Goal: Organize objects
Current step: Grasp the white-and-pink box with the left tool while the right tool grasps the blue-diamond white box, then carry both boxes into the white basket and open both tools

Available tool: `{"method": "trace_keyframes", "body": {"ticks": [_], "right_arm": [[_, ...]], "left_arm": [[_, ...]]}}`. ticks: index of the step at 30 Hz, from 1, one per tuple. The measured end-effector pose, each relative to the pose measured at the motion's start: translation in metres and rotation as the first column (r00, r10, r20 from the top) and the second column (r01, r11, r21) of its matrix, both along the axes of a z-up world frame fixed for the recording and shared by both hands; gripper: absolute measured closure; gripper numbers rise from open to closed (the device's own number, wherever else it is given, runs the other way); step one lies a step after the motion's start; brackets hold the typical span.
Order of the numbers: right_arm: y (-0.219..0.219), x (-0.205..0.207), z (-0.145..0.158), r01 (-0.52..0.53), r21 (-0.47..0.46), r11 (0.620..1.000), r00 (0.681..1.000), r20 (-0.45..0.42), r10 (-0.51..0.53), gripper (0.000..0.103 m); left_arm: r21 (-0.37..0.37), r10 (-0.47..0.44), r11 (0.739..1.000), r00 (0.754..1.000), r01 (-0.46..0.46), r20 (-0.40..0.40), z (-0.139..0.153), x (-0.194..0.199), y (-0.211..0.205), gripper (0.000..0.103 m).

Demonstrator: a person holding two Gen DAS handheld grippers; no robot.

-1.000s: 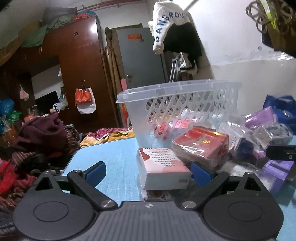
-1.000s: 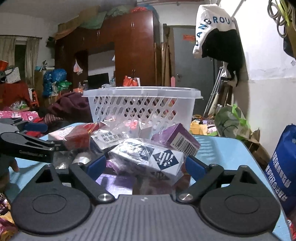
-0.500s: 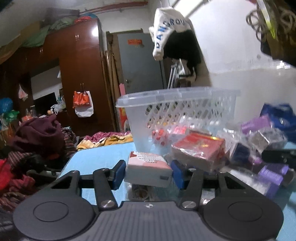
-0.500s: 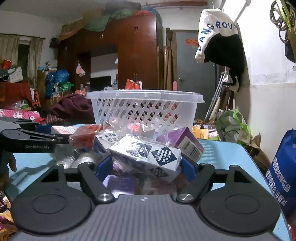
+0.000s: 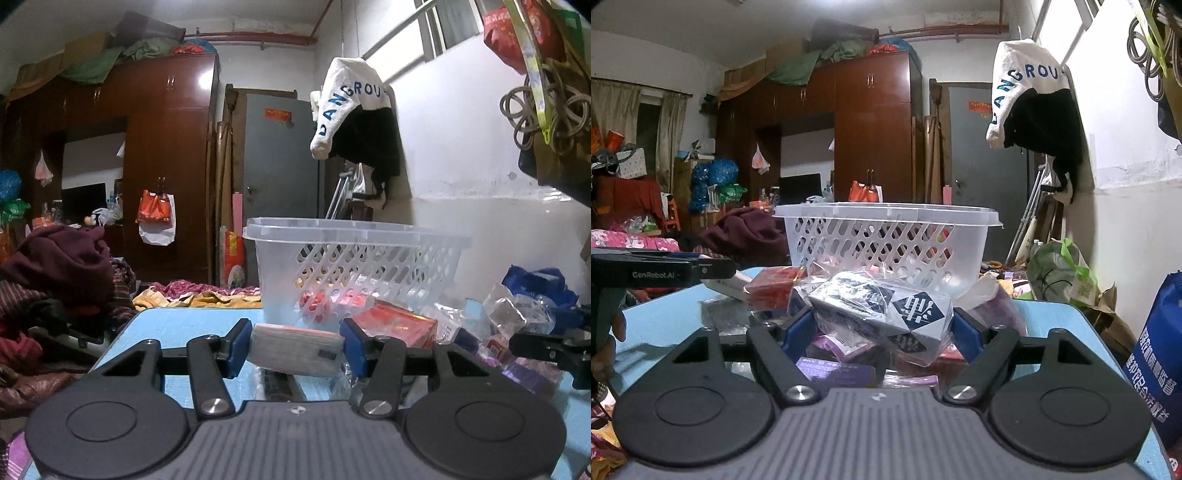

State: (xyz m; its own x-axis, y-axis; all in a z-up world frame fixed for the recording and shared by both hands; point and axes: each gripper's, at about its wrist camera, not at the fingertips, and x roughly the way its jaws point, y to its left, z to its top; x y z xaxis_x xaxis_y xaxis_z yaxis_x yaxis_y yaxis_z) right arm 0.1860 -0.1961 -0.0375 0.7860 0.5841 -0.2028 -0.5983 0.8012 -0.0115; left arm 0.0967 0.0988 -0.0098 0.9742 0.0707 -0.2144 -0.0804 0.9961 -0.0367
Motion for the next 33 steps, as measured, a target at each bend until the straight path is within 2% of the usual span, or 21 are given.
{"method": "trace_keyframes", "body": {"ticks": [9, 17, 21, 25, 30, 33], "right_arm": [[-0.005, 0.000, 0.005, -0.008, 0.031, 1.000, 1.000, 0.009, 0.007, 0.023], [-0.009, -0.005, 0.028, -0.015, 0.024, 1.000, 0.999, 0.050, 0.013, 0.023], [-0.014, 0.003, 0.047, -0.014, 0.041, 0.999, 0.998, 0.057, 0.011, 0.023], [-0.014, 0.006, 0.050, -0.005, 0.021, 1.000, 0.995, 0.100, 0.003, 0.023], [-0.006, 0.018, 0.065, -0.031, 0.017, 0.999, 0.993, 0.111, 0.029, 0.024], [0.009, 0.038, 0.082, -0.034, -0.007, 0.999, 0.992, 0.121, 0.035, 0.024]], "left_arm": [[-0.055, -0.017, 0.998, 0.999, 0.019, 0.041, 0.008, -0.005, 0.009, 0.047], [-0.072, -0.051, 0.996, 0.995, 0.057, 0.085, 0.021, -0.013, 0.007, 0.047], [-0.104, -0.068, 0.991, 0.988, 0.083, 0.140, 0.028, -0.021, 0.008, 0.047], [-0.135, -0.101, 0.983, 0.977, 0.127, 0.186, 0.036, -0.024, 0.007, 0.047], [-0.155, -0.151, 0.971, 0.968, 0.183, 0.200, 0.060, -0.009, 0.001, 0.047], [-0.163, -0.181, 0.963, 0.965, 0.212, 0.190, 0.082, 0.017, -0.005, 0.047]]}}
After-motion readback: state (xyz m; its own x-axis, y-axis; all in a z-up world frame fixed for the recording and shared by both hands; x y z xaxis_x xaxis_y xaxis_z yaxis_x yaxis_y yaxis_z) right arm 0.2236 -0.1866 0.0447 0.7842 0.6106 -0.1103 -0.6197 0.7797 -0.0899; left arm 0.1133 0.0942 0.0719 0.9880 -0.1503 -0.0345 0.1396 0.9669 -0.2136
